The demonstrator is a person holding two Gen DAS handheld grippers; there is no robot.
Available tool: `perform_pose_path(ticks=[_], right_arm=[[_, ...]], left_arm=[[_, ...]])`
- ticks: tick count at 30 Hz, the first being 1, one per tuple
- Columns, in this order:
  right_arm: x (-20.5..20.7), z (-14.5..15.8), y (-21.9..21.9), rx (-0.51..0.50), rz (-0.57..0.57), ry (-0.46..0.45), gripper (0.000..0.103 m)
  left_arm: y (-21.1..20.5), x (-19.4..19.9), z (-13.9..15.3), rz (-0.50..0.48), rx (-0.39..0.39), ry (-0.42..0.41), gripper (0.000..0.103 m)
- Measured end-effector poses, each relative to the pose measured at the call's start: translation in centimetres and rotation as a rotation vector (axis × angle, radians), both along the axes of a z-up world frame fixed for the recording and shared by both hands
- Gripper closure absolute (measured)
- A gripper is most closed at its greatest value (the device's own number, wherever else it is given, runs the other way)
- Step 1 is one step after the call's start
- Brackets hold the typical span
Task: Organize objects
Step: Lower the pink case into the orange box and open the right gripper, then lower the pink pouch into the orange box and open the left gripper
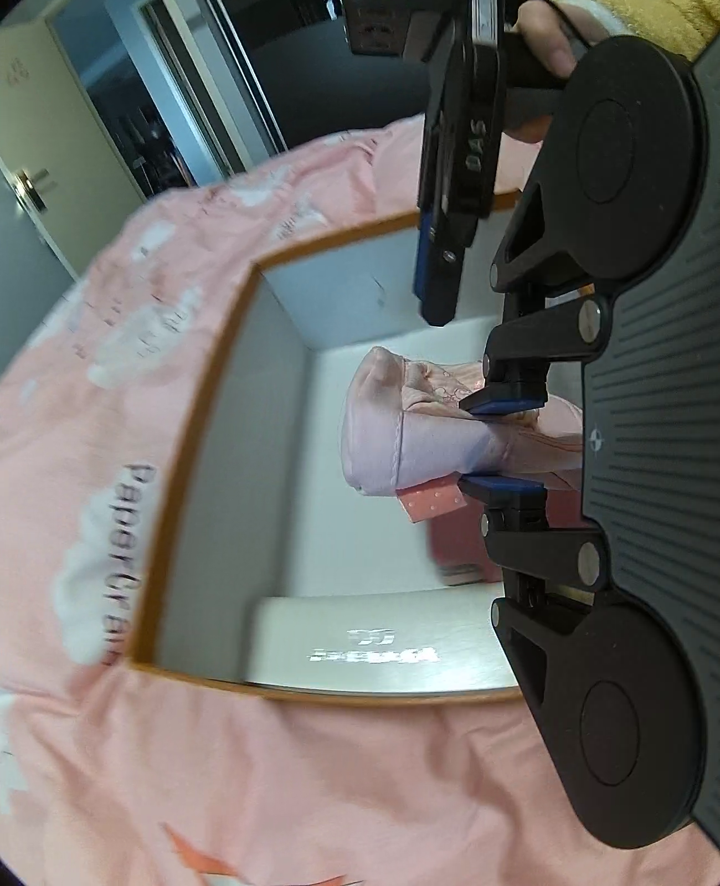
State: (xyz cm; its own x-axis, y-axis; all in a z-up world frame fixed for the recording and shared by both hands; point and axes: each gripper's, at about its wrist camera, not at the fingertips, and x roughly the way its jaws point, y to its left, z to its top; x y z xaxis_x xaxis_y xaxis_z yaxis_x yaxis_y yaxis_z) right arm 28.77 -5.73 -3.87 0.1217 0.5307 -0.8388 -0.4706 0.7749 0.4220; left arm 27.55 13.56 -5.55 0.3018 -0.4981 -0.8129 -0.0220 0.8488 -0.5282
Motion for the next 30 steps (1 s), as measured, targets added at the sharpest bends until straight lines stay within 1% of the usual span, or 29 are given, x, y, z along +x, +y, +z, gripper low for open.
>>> perform_pose_path(ticks=[3, 5, 7, 9, 11, 12, 13, 15, 18, 20, 22, 24, 27, 30], right_arm=[[1.3, -1.3, 3.2, 0.065, 0.014, 0.070, 0.060], [1.8, -2.8, 3.8, 0.093, 0.014, 0.121, 0.060], [1.1, -3.6, 4.5, 0.092, 0.013, 0.152, 0.060], [0.5, -4.2, 5.0, 0.080, 0.009, 0.171, 0.060], [0.5, -4.9, 5.2, 0.083, 0.004, 0.192, 0.060], [0.2, -5.0, 5.1, 0.090, 0.001, 0.202, 0.061], [0.1, -5.0, 5.0, 0.098, -0.001, 0.212, 0.068], [0.2, -5.2, 5.1, 0.111, 0.002, 0.228, 0.074], [0.1, -5.5, 5.5, 0.095, 0.014, 0.205, 0.076], [0.3, -5.8, 6.0, 0.091, 0.023, 0.206, 0.076], [0.3, -5.6, 6.3, 0.077, 0.024, 0.214, 0.077], [0.3, -5.5, 6.7, 0.055, 0.025, 0.212, 0.077], [0.1, -5.5, 7.7, 0.033, 0.033, 0.204, 0.077], [-0.1, -5.6, 8.2, 0.011, 0.026, 0.205, 0.077]], left_arm=[[-0.3, 0.1, -0.6, 0.016, 0.031, 0.034, 0.078], [-0.5, 0.1, -0.8, 0.019, 0.052, 0.047, 0.078], [-0.7, 0.3, -1.0, 0.015, 0.077, 0.063, 0.077], [-0.8, 0.6, -1.2, 0.007, 0.086, 0.079, 0.076], [-1.1, 0.9, -1.4, -0.003, 0.114, 0.088, 0.074], [-1.4, 1.0, -1.5, -0.011, 0.136, 0.088, 0.073], [-1.6, 1.1, -1.6, -0.019, 0.155, 0.089, 0.070], [-2.0, 1.1, -1.7, -0.023, 0.186, 0.087, 0.068], [-2.1, 0.9, -1.5, -0.039, 0.220, 0.067, 0.067], [-2.2, 0.6, -1.0, -0.055, 0.248, 0.047, 0.065], [-2.3, 0.2, -0.1, -0.066, 0.286, 0.014, 0.065], [-1.8, -0.2, 1.1, -0.053, 0.304, -0.032, 0.065], [-0.9, -0.6, 2.4, -0.017, 0.311, -0.085, 0.064], [-0.3, -0.8, 2.9, 0.017, 0.297, -0.107, 0.064]])
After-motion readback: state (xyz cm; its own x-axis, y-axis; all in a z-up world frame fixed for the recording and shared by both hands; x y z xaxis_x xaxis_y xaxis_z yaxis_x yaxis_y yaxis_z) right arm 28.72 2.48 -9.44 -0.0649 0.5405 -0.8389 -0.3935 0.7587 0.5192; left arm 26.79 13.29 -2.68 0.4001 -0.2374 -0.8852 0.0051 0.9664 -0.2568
